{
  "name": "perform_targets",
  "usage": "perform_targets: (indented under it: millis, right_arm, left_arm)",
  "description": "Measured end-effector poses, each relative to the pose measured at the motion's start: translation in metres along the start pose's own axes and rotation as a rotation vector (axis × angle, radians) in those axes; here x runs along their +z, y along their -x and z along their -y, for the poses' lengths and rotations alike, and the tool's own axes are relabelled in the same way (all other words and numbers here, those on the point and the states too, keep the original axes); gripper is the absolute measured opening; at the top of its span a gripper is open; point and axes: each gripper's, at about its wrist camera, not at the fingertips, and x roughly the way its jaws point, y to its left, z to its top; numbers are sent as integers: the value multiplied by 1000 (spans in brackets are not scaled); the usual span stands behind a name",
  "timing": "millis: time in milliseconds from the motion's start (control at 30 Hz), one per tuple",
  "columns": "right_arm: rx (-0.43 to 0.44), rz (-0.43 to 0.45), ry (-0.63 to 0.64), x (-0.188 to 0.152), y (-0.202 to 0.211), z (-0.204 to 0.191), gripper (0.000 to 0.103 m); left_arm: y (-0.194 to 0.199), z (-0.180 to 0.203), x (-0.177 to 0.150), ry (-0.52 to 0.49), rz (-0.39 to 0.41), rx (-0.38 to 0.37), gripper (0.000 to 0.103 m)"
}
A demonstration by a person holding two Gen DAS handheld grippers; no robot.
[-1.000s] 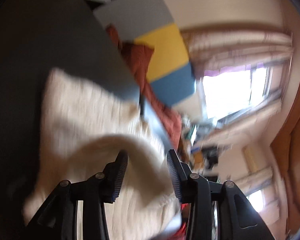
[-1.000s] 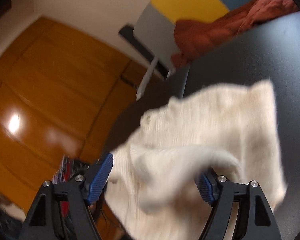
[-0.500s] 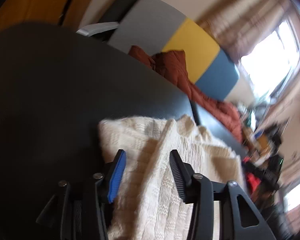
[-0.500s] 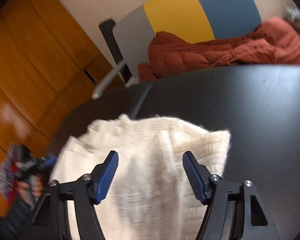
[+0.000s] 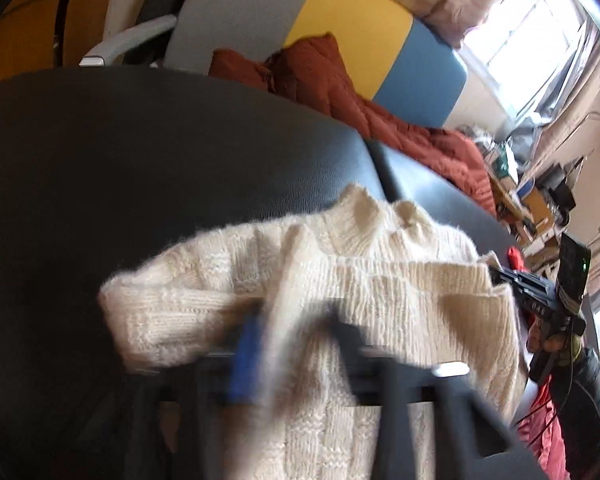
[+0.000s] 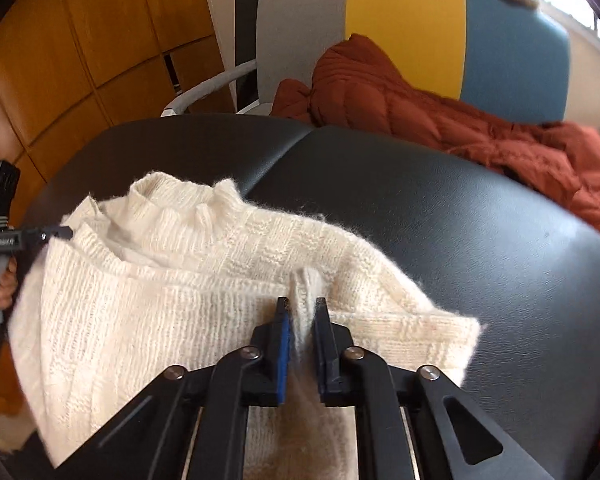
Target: Fold clothes
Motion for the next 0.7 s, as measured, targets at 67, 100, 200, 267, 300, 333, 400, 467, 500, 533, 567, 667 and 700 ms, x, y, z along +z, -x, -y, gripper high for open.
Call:
perform_targets:
  millis: [67,100,200,267,300,333,400,467,500,533,567,667,700]
  right_arm:
    - [-19,28,10,-1,9,-3,9]
    - [-26,44,13,-1,15,-4,8]
    - [-44,101,10,-1,38,-5,8]
    - [-55,133,7,0,51,-6,8]
    - [-61,148,3,0,58,-7,8]
    - [-69,162,-2,0,63,-7,8]
    - [-85,184,-15,1,71,-6,8]
    - [-100,195,-38,5,71,-2,8]
    - [-107,197,-51,7,69,1,8]
    - [-114,200,-65,9,67,3,8]
    - [-121,203,-78,11,65,6,8]
    - [-139,190,-134,17,47,16,8]
    - [-140,181,-158,18,38,20,8]
  left_arm:
    - [14,-3,-5,26,72,-12,6]
    - [24,-4,-9,41,110,-13,6]
    - [52,-10,-23,84,199,-17,6]
    - [68,-15,-32,118,242,-12,6]
    - [74,-17,-36,134,260,-8,6]
    - [81,-20,-39,149,276,0,6]
    - [88,-23,-42,173,299,7,6]
    - [91,-28,-40,198,317,28,6]
    - [93,-30,-39,210,326,38,5]
    - [92,-33,-35,228,330,48,3]
    - [90,-36,-31,244,336,61,0]
    - [76,-49,-15,305,336,94,0]
    - [71,-54,-10,330,326,90,0]
